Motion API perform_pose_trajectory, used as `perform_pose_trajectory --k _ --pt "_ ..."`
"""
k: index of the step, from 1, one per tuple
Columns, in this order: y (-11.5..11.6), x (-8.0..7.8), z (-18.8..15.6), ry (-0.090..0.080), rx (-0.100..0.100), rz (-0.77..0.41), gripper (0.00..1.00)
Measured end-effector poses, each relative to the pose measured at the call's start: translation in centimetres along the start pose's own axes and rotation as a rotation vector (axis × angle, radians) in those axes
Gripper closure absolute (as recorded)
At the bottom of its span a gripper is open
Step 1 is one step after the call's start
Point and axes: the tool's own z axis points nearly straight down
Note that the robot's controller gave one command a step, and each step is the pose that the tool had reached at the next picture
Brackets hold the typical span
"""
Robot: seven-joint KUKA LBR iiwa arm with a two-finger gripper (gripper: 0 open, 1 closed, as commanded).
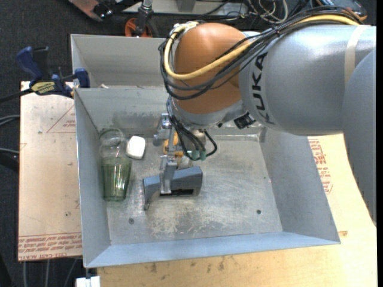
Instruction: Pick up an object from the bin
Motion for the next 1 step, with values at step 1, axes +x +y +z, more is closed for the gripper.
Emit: perform_pose_trajectory --k 1 --pt "-0.08 -0.17 -0.43 -0.007 -0.001 0.003 0.00"
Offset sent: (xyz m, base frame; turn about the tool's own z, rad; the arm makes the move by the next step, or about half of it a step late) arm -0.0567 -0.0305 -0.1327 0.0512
